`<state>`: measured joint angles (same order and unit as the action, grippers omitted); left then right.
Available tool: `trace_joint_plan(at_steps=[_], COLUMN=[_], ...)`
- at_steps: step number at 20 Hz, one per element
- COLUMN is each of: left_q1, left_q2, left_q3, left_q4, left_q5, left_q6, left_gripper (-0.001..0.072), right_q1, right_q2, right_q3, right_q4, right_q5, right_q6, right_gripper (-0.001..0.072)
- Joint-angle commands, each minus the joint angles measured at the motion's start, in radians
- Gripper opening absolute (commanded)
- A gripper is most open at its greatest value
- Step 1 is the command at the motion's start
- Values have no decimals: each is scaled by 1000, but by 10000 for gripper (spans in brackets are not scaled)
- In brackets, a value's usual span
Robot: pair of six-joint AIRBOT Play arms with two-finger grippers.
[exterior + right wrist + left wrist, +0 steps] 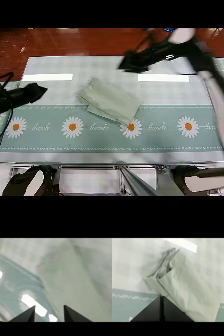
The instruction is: Fold the shirts.
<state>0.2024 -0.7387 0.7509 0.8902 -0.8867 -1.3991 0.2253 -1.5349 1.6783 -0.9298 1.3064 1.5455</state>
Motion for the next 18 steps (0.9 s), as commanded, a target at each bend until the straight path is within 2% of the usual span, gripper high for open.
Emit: trace_joint_plan(at_steps=[1,2,4,5,7,9,12,15,18], left_q1=[14,7,-11,-13,-16,-16,-16,-16,-16], left_q2=[-3,-3,-3,-3,-4,-4,-4,-4,-4], left_q3=[31,21,-2,-14,-36,-45,-46,-46,-46], left_q4=[0,-1,0,0,0,0,0,0,0], left_q5=[-15,-17,-19,-19,-19,-21,-22,-22,-23], left_q6=[0,0,0,0,0,0,0,0,0], left_gripper=[18,18,18,18,18,18,18,18,18], right_q1=[-93,-93,-92,-92,-92,-67,2,54,78], right_q2=[358,465,644,695,703,635,464,293,156], right_q3=[-243,-393,-715,-862,-1071,-1174,-1168,-1109,-1036], right_q4=[-542,-613,-618,-564,-355,-129,127,384,550], right_q5=[45,-39,-259,-375,-557,-690,-768,-770,-713], right_q6=[193,283,467,541,563,468,277,51,-82], right_gripper=[409,409,410,411,416,417,419,419,419])
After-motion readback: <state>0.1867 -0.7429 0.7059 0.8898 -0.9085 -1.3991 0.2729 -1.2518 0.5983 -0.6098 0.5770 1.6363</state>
